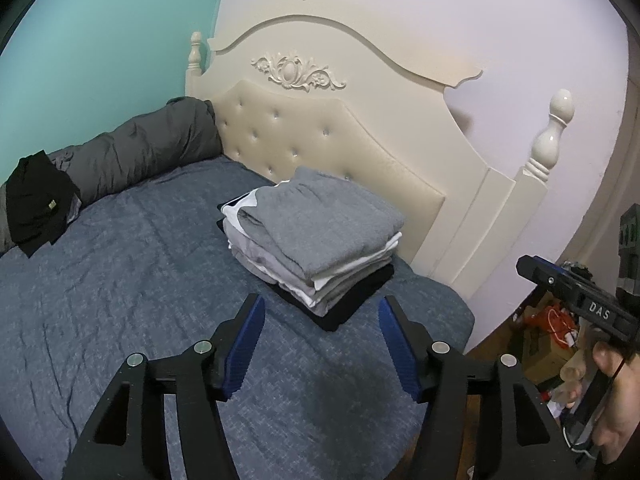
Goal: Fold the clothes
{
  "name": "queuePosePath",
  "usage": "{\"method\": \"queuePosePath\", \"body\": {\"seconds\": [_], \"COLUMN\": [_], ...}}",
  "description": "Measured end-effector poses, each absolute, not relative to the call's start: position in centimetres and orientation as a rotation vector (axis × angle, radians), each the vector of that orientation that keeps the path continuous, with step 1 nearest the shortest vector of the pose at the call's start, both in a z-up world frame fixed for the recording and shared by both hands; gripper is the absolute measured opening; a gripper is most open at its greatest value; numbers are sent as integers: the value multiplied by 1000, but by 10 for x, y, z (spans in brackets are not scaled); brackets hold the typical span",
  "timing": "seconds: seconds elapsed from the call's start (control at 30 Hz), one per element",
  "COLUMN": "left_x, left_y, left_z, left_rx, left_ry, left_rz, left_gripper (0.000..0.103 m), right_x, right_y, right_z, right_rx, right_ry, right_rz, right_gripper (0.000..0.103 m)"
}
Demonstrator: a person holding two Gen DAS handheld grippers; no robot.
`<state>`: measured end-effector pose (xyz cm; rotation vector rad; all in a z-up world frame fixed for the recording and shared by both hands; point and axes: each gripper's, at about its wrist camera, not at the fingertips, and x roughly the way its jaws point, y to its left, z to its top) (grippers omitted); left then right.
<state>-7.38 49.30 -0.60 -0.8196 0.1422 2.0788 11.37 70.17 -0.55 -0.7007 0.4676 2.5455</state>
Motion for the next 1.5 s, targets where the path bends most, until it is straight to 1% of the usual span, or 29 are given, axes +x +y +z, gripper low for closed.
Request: {"method": "queuePosePath", "body": {"seconds": [0.1, 0.17, 0.33, 0.5, 0.63, 0.73, 0.8, 0.87, 1.03, 1.07, 1.23, 1.5], "left_x": [-69, -67, -58, -50, -44, -40, -37, -35, -32, -32, -27, -14], "left_y": [485, 480, 473, 464, 458, 453, 450, 446, 438, 437, 429, 419], "left_z": [-4, -3, 0, 1, 1, 2, 2, 1, 0, -1, -1, 1], "left_rx": [-811, -809, -788, -764, -756, -749, -745, -746, -744, -743, -734, -722], "left_ry": [132, 129, 146, 155, 155, 155, 155, 148, 142, 140, 137, 166], "left_rz": [2088, 2090, 2093, 2100, 2102, 2104, 2105, 2111, 2118, 2118, 2120, 2144], "left_gripper": [71, 72, 73, 83, 86, 89, 94, 94, 99, 102, 103, 103], "right_x": [121, 126, 134, 143, 150, 154, 156, 158, 163, 164, 170, 178], "right_y": [692, 686, 673, 661, 653, 648, 643, 639, 631, 629, 622, 610], "right_z": [-5, -4, -3, -2, -3, -4, -4, -5, -9, -9, -10, -8], "right_rx": [-693, -688, -679, -673, -665, -660, -653, -651, -649, -645, -621, -619], "right_ry": [464, 460, 455, 438, 436, 421, 403, 398, 404, 407, 407, 399], "right_rz": [2543, 2541, 2533, 2525, 2521, 2517, 2520, 2518, 2508, 2505, 2501, 2506], "right_gripper": [73, 77, 81, 85, 86, 91, 93, 96, 97, 98, 101, 102]}}
